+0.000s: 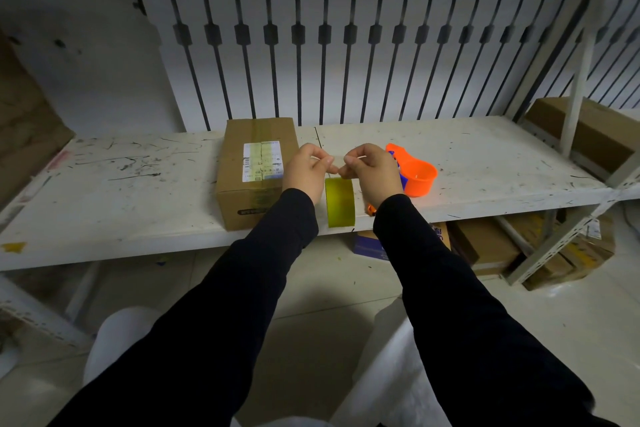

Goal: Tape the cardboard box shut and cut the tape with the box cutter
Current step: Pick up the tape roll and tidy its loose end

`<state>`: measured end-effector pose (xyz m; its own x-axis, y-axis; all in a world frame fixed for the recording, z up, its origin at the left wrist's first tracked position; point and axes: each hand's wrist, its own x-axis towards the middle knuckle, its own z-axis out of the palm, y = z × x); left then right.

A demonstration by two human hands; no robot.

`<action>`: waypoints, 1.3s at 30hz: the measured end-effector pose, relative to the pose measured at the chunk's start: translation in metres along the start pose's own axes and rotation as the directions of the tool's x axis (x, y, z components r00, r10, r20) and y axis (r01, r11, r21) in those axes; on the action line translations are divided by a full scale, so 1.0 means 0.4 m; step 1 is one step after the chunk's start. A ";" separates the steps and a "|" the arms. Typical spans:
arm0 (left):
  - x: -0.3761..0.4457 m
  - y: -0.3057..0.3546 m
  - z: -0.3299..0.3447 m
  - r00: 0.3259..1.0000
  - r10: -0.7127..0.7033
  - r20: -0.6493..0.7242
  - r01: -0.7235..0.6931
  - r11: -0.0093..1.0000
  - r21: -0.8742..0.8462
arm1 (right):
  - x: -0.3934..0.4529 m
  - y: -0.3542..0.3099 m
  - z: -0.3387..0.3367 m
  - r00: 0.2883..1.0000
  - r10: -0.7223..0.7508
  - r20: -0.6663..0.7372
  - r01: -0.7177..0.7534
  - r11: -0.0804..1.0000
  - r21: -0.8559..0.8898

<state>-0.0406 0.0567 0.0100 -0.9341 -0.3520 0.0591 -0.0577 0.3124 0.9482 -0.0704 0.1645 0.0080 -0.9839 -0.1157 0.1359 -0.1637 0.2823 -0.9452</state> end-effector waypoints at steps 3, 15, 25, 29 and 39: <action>-0.004 0.002 0.005 1.000 -0.020 -0.019 0.020 0.999 -0.025 | -0.004 0.001 -0.002 0.999 0.034 0.006 -0.034 0.997 0.076; -0.018 -0.018 0.019 0.992 -0.125 0.007 0.126 0.990 -0.070 | -0.002 0.000 -0.011 0.998 0.063 0.008 -0.063 0.979 0.191; -0.011 -0.059 0.049 0.966 -0.160 0.205 0.181 0.980 -0.086 | 0.015 0.010 -0.008 0.988 0.091 -0.123 -0.060 0.970 0.234; -0.015 -0.055 0.050 0.967 -0.131 0.219 0.162 0.978 -0.129 | 0.016 0.018 -0.010 0.977 0.079 -0.200 -0.050 0.988 0.149; -0.032 -0.075 0.053 0.970 -0.089 0.225 0.164 0.927 -0.338 | 0.031 0.024 -0.011 0.973 0.189 -0.133 -0.186 0.982 0.036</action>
<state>-0.0343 0.0706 -0.0258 -0.9805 -0.1707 -0.0975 -0.0873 -0.0661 0.9940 -0.0846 0.1698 0.0019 -0.9977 0.0677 -0.0070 0.0247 0.2644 -0.9641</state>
